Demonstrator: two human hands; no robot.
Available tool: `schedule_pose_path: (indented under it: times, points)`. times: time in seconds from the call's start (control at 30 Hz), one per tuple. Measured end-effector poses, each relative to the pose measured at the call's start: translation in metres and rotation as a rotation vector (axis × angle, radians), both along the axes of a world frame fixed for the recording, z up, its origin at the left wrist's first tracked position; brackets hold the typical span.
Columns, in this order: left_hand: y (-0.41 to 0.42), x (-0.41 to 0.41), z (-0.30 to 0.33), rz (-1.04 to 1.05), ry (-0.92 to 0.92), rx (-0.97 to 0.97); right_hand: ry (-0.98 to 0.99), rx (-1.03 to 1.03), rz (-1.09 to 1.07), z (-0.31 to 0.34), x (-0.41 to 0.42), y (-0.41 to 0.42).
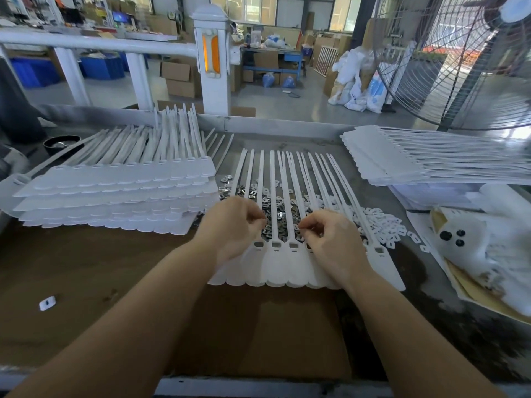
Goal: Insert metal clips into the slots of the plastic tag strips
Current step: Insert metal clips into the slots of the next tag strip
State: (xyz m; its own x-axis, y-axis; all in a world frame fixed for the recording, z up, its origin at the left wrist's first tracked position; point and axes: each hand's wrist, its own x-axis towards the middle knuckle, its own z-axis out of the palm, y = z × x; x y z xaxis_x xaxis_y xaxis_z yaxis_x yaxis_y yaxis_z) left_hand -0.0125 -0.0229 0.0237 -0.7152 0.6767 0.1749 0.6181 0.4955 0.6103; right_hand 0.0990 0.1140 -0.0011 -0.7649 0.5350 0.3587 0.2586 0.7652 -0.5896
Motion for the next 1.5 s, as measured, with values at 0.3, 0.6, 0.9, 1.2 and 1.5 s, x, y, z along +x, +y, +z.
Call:
schedule_pose_path:
  times: [0.3, 0.6, 0.9, 1.2, 1.5]
  points:
    - [0.020, 0.017, -0.036, -0.201, 0.222, -0.259, -0.077, 0.085, -0.192, 0.011, -0.002, 0.023]
    - [0.020, 0.019, -0.033, -0.182, 0.191, -0.238, -0.290, 0.152, -0.250, 0.007, -0.019, 0.042]
    - [0.019, 0.020, -0.032, -0.174, 0.169, -0.212, -0.310, 0.192, -0.277, 0.004, -0.028, 0.048]
    - [0.019, 0.019, -0.030, -0.188, 0.150, -0.246, 0.013, 0.182, -0.228, 0.010, -0.013, 0.033]
    - [0.015, 0.017, -0.015, -0.076, -0.110, 0.146, 0.192, -0.107, 0.066, 0.011, -0.002, -0.002]
